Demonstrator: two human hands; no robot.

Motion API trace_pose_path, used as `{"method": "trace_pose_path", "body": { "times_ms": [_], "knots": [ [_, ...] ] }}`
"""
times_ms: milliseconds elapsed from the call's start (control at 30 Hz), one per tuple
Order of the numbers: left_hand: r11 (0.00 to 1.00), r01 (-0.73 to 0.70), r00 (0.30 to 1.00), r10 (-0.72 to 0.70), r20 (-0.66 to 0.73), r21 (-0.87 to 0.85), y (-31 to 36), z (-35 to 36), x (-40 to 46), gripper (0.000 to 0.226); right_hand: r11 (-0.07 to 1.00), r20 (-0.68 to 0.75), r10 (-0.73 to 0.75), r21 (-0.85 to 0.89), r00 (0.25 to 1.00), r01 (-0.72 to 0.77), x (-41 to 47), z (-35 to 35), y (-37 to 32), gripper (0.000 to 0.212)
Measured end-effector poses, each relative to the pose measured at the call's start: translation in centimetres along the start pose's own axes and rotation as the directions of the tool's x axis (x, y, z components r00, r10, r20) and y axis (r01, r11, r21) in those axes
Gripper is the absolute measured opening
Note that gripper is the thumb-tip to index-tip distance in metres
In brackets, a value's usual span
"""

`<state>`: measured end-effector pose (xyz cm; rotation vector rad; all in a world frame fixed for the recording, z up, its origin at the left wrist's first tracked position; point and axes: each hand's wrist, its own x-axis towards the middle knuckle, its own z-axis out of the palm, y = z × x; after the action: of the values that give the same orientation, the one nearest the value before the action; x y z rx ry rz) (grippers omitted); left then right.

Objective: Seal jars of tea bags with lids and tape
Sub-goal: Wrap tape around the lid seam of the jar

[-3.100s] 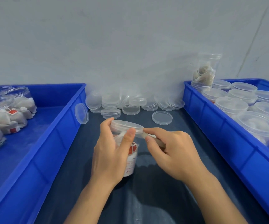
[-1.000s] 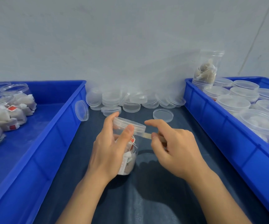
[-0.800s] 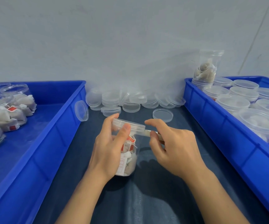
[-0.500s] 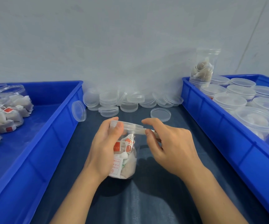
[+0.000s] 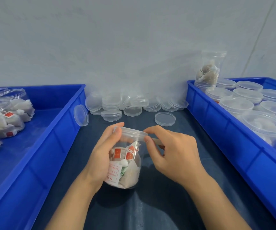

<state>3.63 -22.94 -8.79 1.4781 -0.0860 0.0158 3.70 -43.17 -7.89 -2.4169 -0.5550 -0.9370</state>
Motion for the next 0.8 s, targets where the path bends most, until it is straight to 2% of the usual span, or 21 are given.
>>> {"method": "trace_pose_path", "body": {
  "times_ms": [133, 233, 333, 433, 500, 600, 800],
  "knots": [
    [0.999, 0.011, 1.0, -0.011, -0.012, 0.042, -0.2, 0.0, 0.1, 0.051, 1.0, -0.039, -0.005, -0.016, 0.999, 0.004, -0.1, 0.1, -0.3, 0.021],
    [0.969, -0.083, 0.991, 0.104, -0.08, 0.232, 0.0, 0.6, -0.1, 0.059, 1.0, -0.058, -0.01, -0.021, 0.998, 0.009, -0.1, 0.1, -0.5, 0.018],
    [0.84, -0.145, 0.92, 0.309, -0.241, 0.523, 0.1, 1.7, -0.4, 0.066, 1.0, -0.111, -0.015, -0.021, 0.994, 0.013, 0.0, -0.1, -0.7, 0.014],
    [0.743, -0.145, 0.906, 0.365, -0.216, 0.653, 0.4, 2.8, -0.8, 0.082, 0.999, -0.13, -0.042, -0.039, 0.991, 0.038, -0.1, -0.2, -1.0, 0.013],
    [0.743, -0.143, 0.917, 0.348, -0.195, 0.654, 0.3, 3.0, -0.9, 0.092, 0.998, -0.136, -0.056, -0.049, 0.989, 0.05, -0.2, -0.2, -1.3, 0.012],
    [0.782, -0.132, 0.935, 0.303, -0.186, 0.609, 0.1, 2.5, -0.5, 0.094, 0.999, -0.13, -0.035, -0.04, 0.991, 0.03, -0.3, -0.2, -1.8, 0.011],
    [0.826, -0.115, 0.939, 0.273, -0.211, 0.552, 0.1, 1.7, 0.2, 0.088, 0.998, 0.056, 0.003, 0.064, 0.998, -0.006, -0.1, -0.9, -1.3, 0.033]
  ]
}}
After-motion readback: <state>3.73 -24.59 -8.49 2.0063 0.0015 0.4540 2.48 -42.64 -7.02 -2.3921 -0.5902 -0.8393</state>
